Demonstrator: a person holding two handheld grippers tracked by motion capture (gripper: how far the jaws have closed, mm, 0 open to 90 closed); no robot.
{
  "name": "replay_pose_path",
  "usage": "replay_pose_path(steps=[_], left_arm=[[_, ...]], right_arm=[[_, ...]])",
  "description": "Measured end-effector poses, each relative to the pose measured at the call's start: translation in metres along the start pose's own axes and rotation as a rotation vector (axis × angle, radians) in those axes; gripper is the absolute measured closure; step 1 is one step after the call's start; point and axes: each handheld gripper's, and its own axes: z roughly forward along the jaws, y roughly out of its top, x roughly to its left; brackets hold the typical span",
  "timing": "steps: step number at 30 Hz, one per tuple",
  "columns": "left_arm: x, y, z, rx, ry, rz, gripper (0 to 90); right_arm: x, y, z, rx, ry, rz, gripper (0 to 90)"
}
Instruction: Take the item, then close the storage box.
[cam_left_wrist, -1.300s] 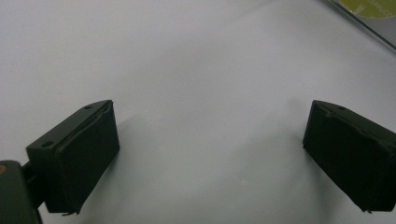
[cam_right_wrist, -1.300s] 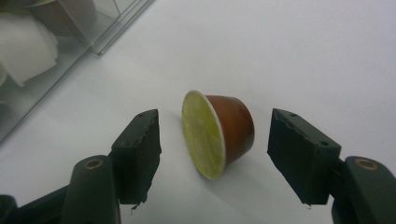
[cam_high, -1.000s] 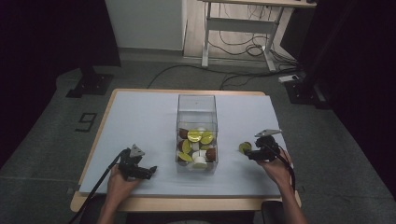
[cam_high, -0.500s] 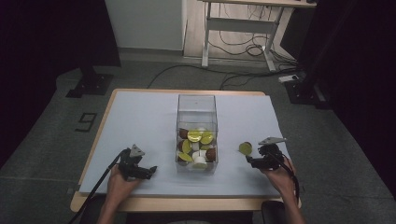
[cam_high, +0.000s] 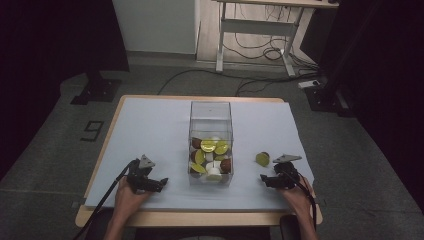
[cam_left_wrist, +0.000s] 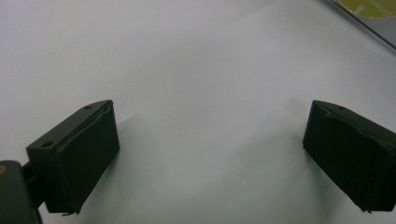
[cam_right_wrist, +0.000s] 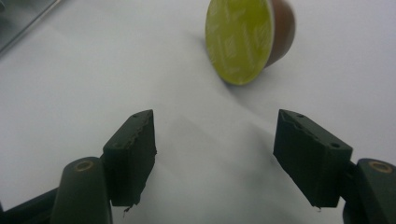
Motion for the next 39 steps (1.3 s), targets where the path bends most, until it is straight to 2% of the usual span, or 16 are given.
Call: replay_pose_path(steps=[5, 10, 11, 16, 19, 26, 32, 39], left_arm=[[0.0, 0.0, 0.0, -0.001, 0.0, 0.001, 3.1], [0.0, 0.0, 0.0, 0.0, 0.0, 0.002, 3.2], [0.0, 0.0, 0.0, -0.001, 0.0, 0.003, 3.2], [0.0, 0.0, 0.0, 0.0, -0.001, 0.001, 3.2], [0.0, 0.0, 0.0, -0.001, 0.0, 0.001, 3.2], [0.0, 0.0, 0.0, -0.002, 0.0, 0.001, 3.7], [-0.003, 0.0, -0.003, -0.004, -0.001, 0.008, 8.2], [-0.007, 0.002, -0.006, -0.013, -0.028, 0.007, 10.0]], right_arm=[[-0.001, -0.007, 0.003, -0.042, 0.012, -0.001, 27.0], [-0.003, -0.022, 0.003, -0.154, 0.025, -0.001, 26.9], [-0.003, -0.023, 0.003, -0.157, 0.029, 0.004, 26.8], [-0.002, -0.023, 0.003, -0.156, 0.023, 0.001, 26.4], [-0.003, -0.022, 0.004, -0.147, 0.001, 0.013, 20.6], [-0.002, -0.02, 0.004, -0.132, -0.009, 0.02, 20.3], [0.005, -0.016, 0.002, -0.107, -0.061, 0.003, 20.0], [0.009, -0.015, -0.002, -0.089, -0.043, 0.001, 18.3]])
